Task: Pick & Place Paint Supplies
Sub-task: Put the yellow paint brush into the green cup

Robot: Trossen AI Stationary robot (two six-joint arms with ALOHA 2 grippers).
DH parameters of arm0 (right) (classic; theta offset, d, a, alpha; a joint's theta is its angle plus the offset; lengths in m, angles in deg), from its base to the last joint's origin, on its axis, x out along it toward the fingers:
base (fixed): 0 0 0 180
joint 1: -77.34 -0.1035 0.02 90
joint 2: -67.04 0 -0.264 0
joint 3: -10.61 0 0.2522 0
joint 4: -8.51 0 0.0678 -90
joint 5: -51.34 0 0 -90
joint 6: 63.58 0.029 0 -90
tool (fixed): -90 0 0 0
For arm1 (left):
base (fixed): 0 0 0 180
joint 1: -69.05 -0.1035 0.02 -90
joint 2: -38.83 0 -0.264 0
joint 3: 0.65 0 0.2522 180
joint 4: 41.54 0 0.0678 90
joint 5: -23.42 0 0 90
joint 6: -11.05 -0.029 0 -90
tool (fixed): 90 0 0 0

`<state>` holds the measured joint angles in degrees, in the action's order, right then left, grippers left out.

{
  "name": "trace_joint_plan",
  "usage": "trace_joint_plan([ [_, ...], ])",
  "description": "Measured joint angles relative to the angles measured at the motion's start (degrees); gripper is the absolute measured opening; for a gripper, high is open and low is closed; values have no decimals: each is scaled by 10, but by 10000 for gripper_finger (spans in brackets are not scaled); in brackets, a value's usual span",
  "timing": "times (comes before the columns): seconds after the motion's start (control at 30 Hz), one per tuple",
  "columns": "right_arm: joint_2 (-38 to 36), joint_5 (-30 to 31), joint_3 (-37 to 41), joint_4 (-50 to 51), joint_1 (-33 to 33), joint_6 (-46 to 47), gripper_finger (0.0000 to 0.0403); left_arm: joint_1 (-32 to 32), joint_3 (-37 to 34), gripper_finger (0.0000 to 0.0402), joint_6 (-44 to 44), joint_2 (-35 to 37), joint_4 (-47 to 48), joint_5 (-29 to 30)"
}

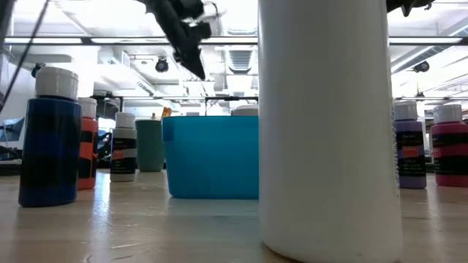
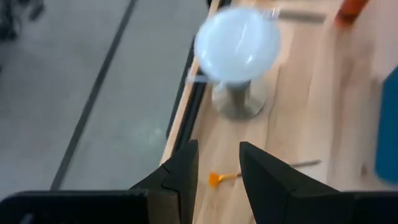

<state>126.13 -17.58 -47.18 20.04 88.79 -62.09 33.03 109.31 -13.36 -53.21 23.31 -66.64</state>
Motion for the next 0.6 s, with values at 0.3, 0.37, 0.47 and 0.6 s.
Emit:
trace_joint_plan([
  [0.3,0,0,0,4,0,-2,169,-6,47,122,-131,-107,89,19],
  [0.37,0,0,0,5,0,-2,169,-9,47,122,-152,-125,95,24],
  [0.47,0,0,0,7,0,-9,169,-13,47,122,-167,-152,95,34],
  [0.6,0,0,0,8,0,-15,169,-21,47,122,-173,-189,94,60],
])
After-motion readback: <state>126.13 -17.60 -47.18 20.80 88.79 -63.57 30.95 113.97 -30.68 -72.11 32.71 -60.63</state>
